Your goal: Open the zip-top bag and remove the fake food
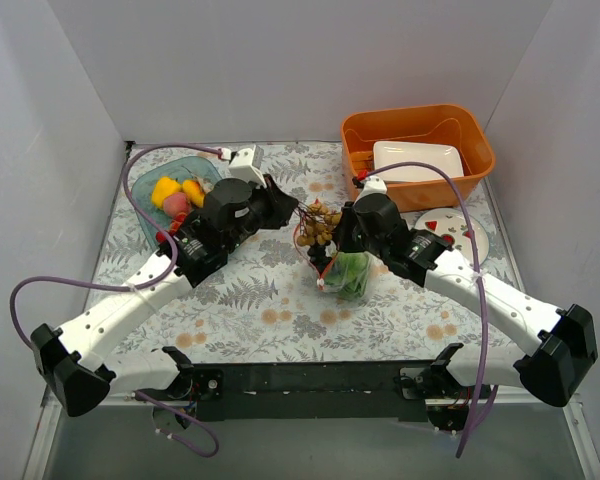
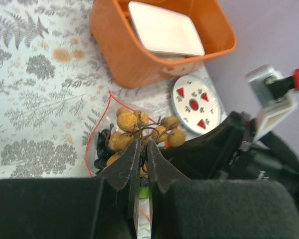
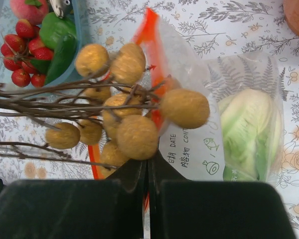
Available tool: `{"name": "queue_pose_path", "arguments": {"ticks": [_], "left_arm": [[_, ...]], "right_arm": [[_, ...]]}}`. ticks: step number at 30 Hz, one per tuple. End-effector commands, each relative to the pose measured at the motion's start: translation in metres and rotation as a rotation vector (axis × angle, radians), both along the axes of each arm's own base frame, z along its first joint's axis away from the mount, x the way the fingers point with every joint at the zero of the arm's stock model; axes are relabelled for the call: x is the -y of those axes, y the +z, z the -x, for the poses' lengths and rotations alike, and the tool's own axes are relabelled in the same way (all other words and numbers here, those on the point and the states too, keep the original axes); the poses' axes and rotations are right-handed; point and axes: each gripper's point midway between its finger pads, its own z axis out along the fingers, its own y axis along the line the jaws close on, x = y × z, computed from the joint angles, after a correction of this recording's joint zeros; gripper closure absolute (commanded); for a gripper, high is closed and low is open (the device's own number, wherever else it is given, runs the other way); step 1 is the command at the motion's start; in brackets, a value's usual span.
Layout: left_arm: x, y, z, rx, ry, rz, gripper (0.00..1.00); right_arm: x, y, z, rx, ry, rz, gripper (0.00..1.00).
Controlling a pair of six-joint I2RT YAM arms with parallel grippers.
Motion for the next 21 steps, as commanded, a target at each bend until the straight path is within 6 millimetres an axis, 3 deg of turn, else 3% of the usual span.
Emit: {"name": "queue_pose_path", "arguments": {"ticks": [1,5,15,21], "left_arm": [[0.002,-0.023,0.003,-0.034,-0.010,0.018,1.00],[-0.002,-0.028,0.002,-0.032,0.008,0.026,1.00],[-0.023,0.030,0.012,0.057,0.054,0.106,1.00],[-0.048,0.038,0.009,0.052,0.163,0.066,1.00]], "right_arm": [[-0.004,0.017,-0.003,0.044,0.003,-0.062,0.99],[-0.003,0.011,-0.002,0.035,0.002,-0.055,0.99],[-0.001,0.002,-0.004,0.023,-0.015,-0.035,0.99],[0.000,0.003,-0.003,0.026,-0.016,-0.037,0.99]]}}
